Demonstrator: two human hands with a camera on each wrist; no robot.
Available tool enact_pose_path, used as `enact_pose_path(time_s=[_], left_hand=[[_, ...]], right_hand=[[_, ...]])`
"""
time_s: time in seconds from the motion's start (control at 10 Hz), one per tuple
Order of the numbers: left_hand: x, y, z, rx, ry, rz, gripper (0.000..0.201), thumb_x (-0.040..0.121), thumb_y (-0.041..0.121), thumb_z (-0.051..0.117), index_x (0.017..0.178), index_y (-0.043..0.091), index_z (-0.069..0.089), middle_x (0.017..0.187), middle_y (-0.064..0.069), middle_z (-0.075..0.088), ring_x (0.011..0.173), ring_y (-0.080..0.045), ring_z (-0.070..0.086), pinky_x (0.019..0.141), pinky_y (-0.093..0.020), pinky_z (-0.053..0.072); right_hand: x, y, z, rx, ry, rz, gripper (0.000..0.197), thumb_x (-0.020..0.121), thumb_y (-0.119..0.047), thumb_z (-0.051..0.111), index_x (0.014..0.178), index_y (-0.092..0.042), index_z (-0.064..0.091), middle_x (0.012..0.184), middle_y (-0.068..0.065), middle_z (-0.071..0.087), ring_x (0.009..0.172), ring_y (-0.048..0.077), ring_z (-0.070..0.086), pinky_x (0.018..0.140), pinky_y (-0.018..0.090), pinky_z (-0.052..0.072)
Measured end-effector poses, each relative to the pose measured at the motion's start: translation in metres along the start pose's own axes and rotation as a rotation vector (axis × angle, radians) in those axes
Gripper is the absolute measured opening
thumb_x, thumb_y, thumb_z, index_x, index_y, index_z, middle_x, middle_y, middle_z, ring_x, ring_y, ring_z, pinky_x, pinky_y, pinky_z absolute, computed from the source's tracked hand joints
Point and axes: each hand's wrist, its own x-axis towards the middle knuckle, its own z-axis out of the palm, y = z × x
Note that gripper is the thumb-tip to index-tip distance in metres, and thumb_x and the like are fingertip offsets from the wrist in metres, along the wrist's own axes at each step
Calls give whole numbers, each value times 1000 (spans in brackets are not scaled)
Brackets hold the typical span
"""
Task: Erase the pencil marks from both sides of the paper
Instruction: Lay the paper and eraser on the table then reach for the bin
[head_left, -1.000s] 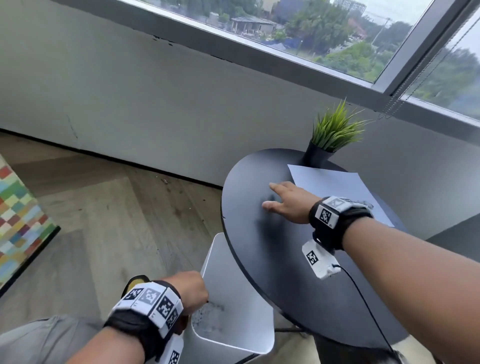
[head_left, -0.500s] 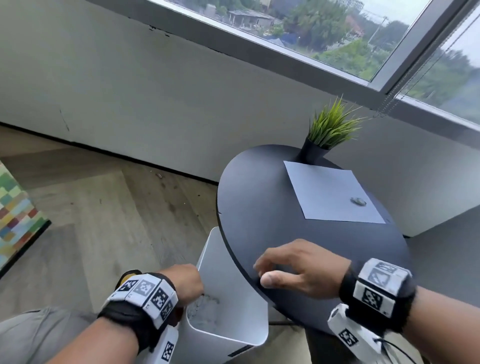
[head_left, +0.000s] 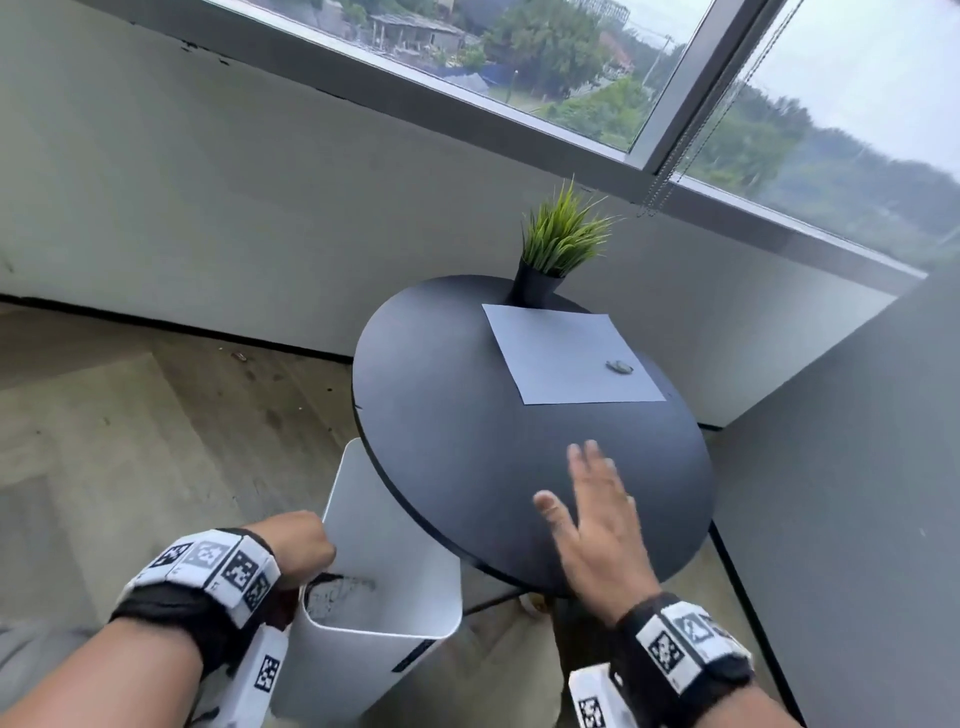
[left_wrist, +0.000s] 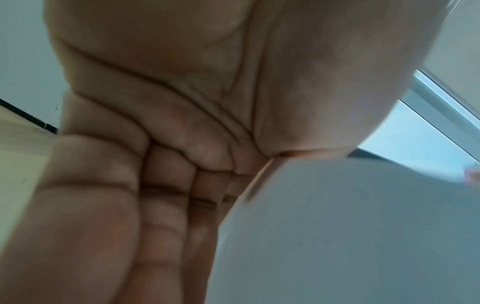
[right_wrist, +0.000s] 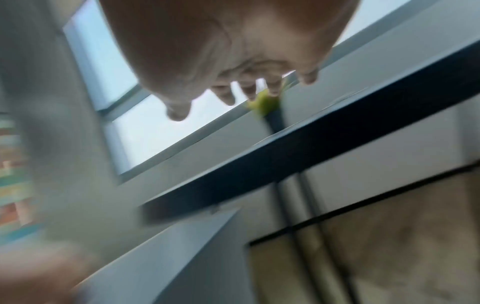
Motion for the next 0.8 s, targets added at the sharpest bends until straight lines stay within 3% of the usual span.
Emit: enact_pose_path(time_s=[0.1, 0.2, 0.3, 0.4, 0.5, 0.6, 0.7, 0.8], left_hand=[[-2, 1, -1, -20, 1, -3, 36, 103, 22, 41, 127, 5, 61, 133, -11, 61, 123, -23, 56, 92, -24, 42], [-2, 3, -2, -37, 5, 0, 36, 103, 21, 39, 126, 4, 61, 133, -12, 60, 123, -24, 56, 91, -24, 42], [-4, 4, -2, -45, -21, 27, 36, 101, 17, 40, 122, -1, 63, 130, -18, 60, 119, -29, 58, 89, -28, 44], [-5, 5, -3, -45, -32, 37, 35, 101, 15, 39, 124, -2, 61, 131, -20, 59, 119, -29, 57, 81, -28, 41], [-1, 2, -1, -14, -42, 19, 36, 101, 12, 38, 125, -6, 58, 133, -22, 57, 122, -32, 54, 85, -30, 41], [7, -4, 5, 139, -49, 111, 36, 98, 6, 38, 122, -12, 58, 130, -28, 57, 119, -38, 55, 92, -35, 44], [8, 0, 4, 212, -38, 113, 37, 102, 8, 35, 128, -6, 57, 135, -22, 56, 125, -35, 53, 92, -31, 41], [9, 3, 17, 213, -28, 40, 38, 106, 16, 34, 136, 2, 54, 142, -13, 53, 131, -26, 49, 97, -24, 38]], right_hand=[[22, 31, 7, -197, -14, 328, 82, 88, -75, 10, 157, -32, 5, 166, -6, -9, 152, 21, -10, 120, 58, -1], [1, -13, 35, -288, -104, 117, 82, 88, -75, 4, 157, -33, -5, 163, -9, -22, 149, 20, -23, 117, 60, -12], [-23, -63, 74, -384, -170, -219, 85, 84, -78, -3, 156, -34, -9, 159, -8, -33, 144, 18, -36, 114, 59, -20], [-32, -86, 82, -322, -213, -461, 71, 95, -70, 14, 157, -36, 3, 164, -7, -21, 148, 15, -26, 118, 53, -16], [-22, -71, 67, -128, -65, -443, 63, 98, -56, 33, 156, -40, 11, 164, -15, -7, 151, 7, -7, 123, 43, -6], [-19, -43, 52, -251, -23, -106, 65, 98, -54, 35, 155, -44, 4, 163, -13, -19, 150, 15, -17, 120, 52, -9], [-32, -24, 47, -329, -189, -201, 68, 87, -64, 23, 152, -50, 8, 163, -17, -14, 150, 12, -18, 120, 46, -10], [-40, -14, 25, 51, -182, -376, 35, 92, -55, 42, 125, -54, 54, 146, -32, 40, 142, -9, 26, 121, 26, 16]])
